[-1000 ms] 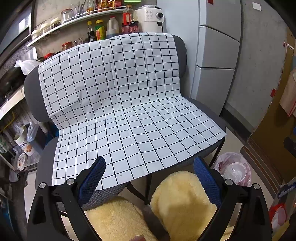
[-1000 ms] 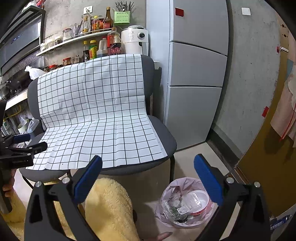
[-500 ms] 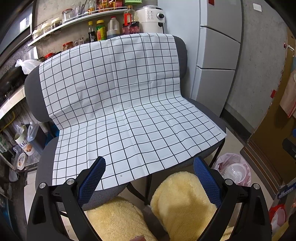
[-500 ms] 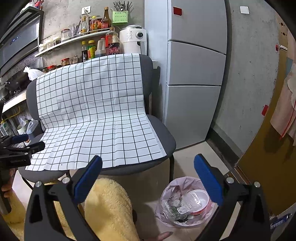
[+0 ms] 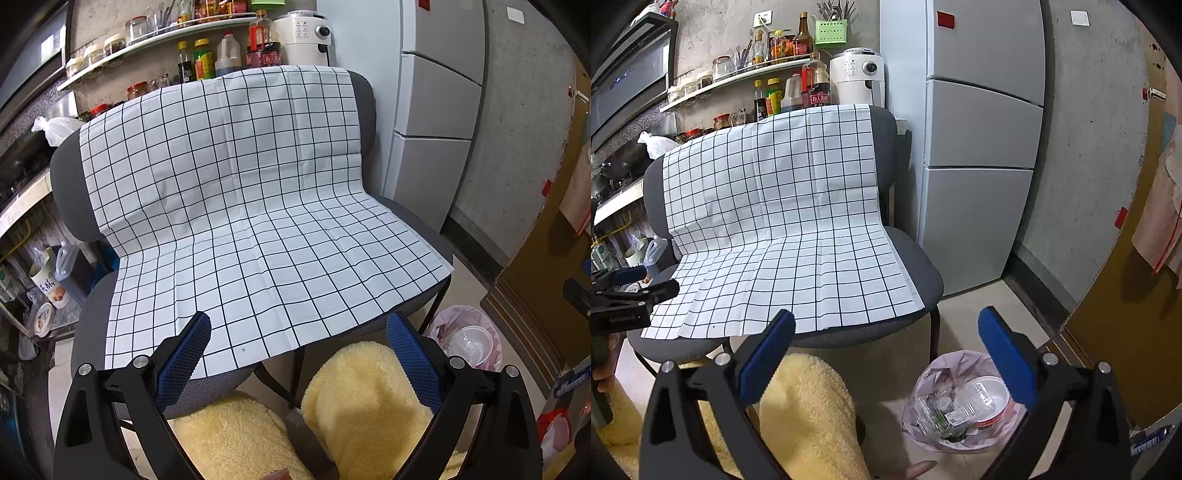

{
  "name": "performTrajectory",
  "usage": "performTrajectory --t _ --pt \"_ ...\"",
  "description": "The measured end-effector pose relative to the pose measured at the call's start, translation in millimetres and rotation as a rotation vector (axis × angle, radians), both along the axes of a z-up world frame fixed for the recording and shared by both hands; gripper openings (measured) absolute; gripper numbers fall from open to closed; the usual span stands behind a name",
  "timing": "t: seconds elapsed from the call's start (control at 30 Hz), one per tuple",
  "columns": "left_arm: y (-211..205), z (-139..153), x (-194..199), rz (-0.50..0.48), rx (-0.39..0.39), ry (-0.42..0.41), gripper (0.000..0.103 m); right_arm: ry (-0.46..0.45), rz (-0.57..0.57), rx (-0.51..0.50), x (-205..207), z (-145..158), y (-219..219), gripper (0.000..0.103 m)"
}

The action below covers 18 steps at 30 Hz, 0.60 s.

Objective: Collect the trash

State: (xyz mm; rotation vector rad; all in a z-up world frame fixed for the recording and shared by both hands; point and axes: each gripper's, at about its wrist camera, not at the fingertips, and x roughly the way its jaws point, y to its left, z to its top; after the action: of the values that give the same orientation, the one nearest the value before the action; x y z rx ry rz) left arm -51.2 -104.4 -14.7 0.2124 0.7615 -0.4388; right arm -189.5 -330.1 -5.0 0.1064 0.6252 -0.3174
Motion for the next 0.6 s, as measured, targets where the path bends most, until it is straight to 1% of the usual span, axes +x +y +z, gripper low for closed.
performTrajectory --t 0.6 --pt "1.4 0.8 -1.0 0.008 0.003 -0.004 0.095 0.000 -0.010 0.004 -0.1 -1.0 -1.1 0.097"
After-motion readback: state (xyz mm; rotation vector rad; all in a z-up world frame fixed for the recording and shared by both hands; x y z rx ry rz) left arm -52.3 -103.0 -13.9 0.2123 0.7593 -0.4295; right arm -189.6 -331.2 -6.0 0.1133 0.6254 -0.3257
